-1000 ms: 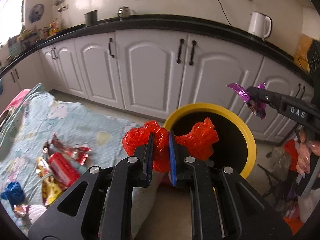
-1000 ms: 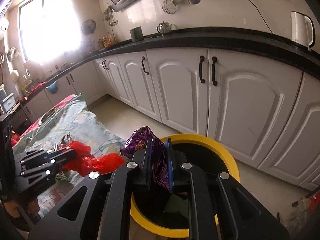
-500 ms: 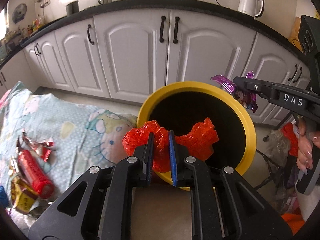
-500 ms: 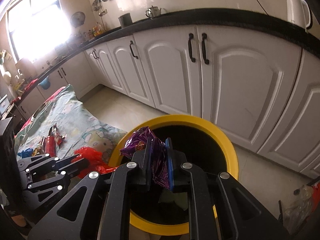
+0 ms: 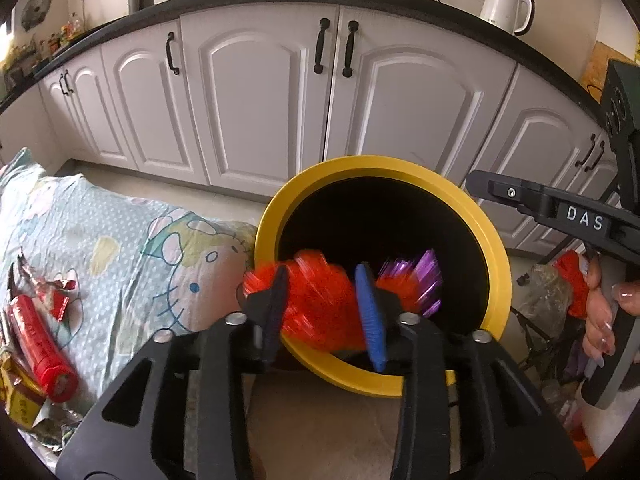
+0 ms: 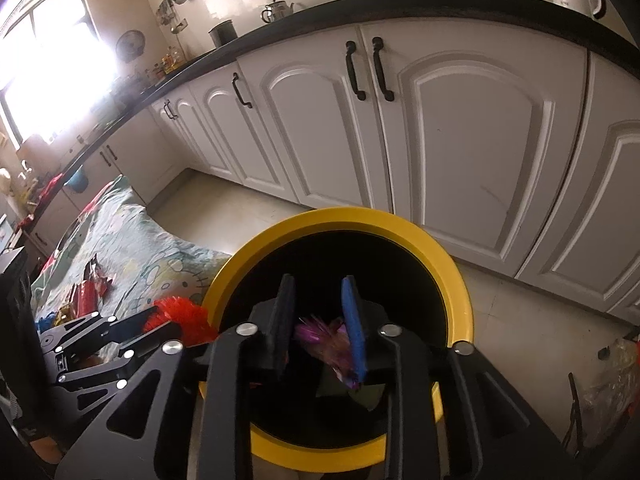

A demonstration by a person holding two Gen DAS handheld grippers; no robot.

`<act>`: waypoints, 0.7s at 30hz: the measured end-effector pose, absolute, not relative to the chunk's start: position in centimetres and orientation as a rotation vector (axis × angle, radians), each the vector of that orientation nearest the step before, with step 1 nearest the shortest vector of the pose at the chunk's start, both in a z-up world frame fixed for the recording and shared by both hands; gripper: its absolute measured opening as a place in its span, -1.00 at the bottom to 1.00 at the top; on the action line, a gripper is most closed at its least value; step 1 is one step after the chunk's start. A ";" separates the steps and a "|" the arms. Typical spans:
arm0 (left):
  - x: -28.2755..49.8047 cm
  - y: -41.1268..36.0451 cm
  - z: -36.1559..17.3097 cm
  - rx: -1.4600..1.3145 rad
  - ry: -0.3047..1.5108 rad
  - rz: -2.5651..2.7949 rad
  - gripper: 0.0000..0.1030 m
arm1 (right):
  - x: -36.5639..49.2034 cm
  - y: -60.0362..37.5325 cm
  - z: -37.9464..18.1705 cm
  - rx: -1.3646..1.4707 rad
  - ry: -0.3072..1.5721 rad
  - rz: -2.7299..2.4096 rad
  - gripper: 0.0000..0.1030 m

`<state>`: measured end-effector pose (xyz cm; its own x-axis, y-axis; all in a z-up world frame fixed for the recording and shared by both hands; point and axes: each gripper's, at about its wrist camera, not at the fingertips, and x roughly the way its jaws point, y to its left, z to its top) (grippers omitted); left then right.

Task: Collect trash
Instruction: 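Open both tools to drop the red bag and purple wrapper into the bin, then move both tools back over the remaining trash on the blanket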

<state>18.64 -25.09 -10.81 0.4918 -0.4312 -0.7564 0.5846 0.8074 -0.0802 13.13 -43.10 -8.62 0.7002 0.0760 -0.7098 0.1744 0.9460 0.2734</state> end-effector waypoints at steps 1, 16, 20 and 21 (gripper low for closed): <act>18.7 -24.9 -10.7 0.191 0.857 -0.618 -0.25 | 13.1 -43.1 -8.6 0.334 0.796 -0.061 -0.49; 18.5 -19.6 -6.9 0.040 0.780 -0.512 0.79 | 11.8 -40.7 -5.4 0.219 0.684 -0.091 0.20; 18.2 -17.7 -5.6 0.014 0.743 -0.469 0.79 | 11.4 -39.3 -4.6 0.214 0.659 -0.067 0.26; 18.1 -17.2 -5.4 0.009 0.736 -0.461 0.79 | 11.4 -38.6 -4.4 0.208 0.654 -0.051 0.26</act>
<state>18.13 -17.22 -5.38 0.6459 -0.4025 -0.6487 0.4083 0.9001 -0.1518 11.38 -38.63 -4.42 0.7931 0.0183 -0.6088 0.1123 0.9780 0.1758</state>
